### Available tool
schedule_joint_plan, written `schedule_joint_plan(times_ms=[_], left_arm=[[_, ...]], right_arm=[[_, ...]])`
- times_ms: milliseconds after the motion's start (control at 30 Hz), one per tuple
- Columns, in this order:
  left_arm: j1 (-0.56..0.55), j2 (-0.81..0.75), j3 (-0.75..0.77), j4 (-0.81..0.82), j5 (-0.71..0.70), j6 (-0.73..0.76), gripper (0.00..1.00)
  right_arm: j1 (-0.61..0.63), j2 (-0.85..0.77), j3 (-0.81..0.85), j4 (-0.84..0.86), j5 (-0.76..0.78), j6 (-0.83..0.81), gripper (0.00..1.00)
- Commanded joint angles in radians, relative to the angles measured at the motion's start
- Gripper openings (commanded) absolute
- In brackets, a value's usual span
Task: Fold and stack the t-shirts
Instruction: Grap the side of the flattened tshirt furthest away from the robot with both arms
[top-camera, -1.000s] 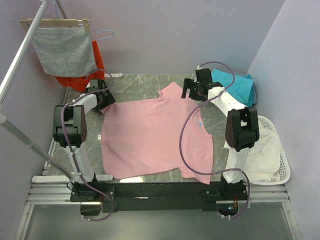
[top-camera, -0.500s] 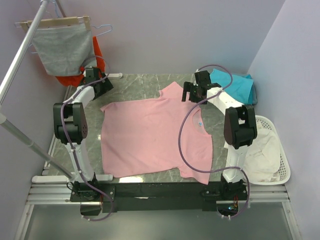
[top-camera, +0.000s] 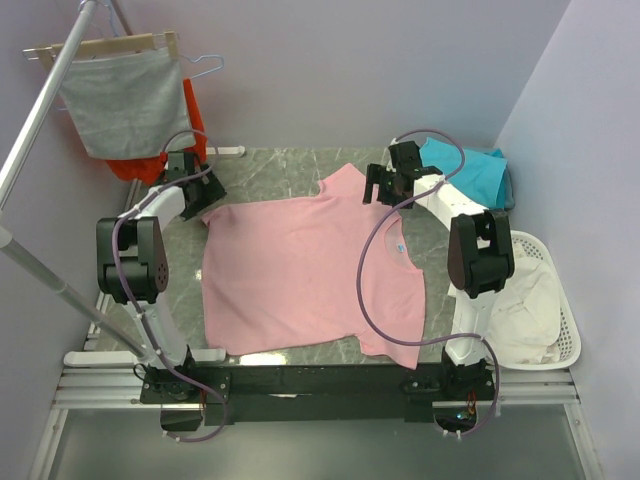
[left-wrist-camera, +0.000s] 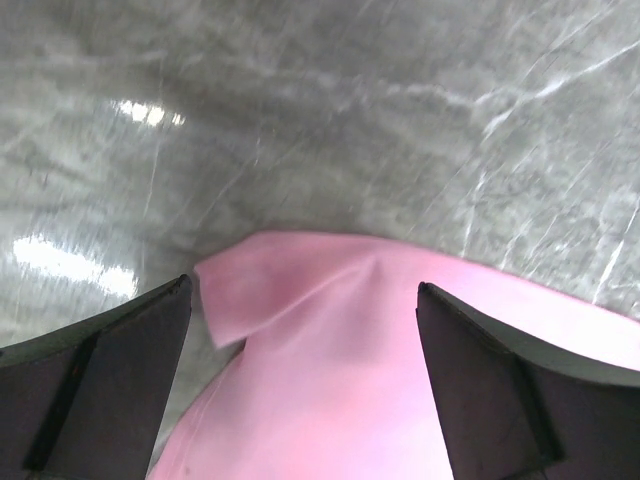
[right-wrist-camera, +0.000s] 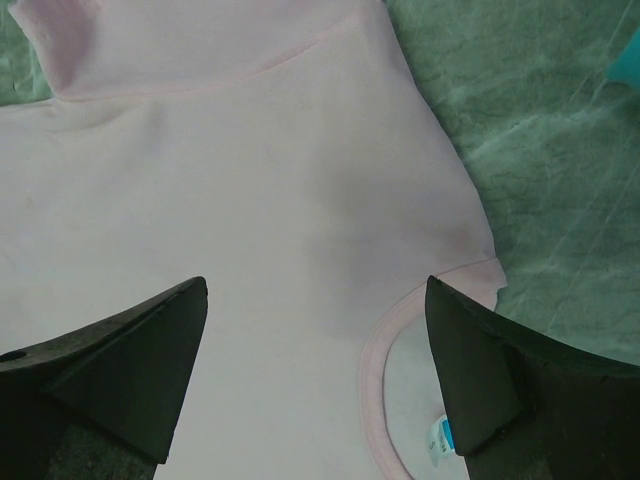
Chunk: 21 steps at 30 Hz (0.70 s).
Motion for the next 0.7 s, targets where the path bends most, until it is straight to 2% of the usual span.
schedule_joint_plan(times_ms=[0, 167, 367, 500, 633, 667], left_arm=[[-0.002, -0.058, -0.047, 0.033, 0.000, -0.027, 0.99], [-0.002, -0.059, -0.074, 0.070, 0.027, -0.029, 0.99], [-0.002, -0.036, -0.060, 0.077, 0.042, -0.032, 0.85], [-0.002, -0.018, -0.053, 0.085, 0.055, -0.033, 0.65], [-0.002, -0.004, -0.039, 0.073, 0.055, -0.033, 0.58], [0.000, 0.001, -0.034, 0.068, 0.053, -0.035, 0.59]], right_arm=[[-0.005, -0.004, 0.050, 0.001, -0.012, -0.017, 0.95], [-0.007, 0.000, 0.053, -0.003, -0.010, -0.021, 0.95], [-0.007, 0.005, 0.060, -0.014, -0.003, -0.027, 0.95], [-0.007, 0.008, 0.064, -0.019, -0.003, -0.028, 0.95], [-0.007, 0.008, 0.065, -0.022, 0.007, -0.033, 0.95], [-0.007, 0.008, 0.065, -0.022, 0.007, -0.033, 0.95]])
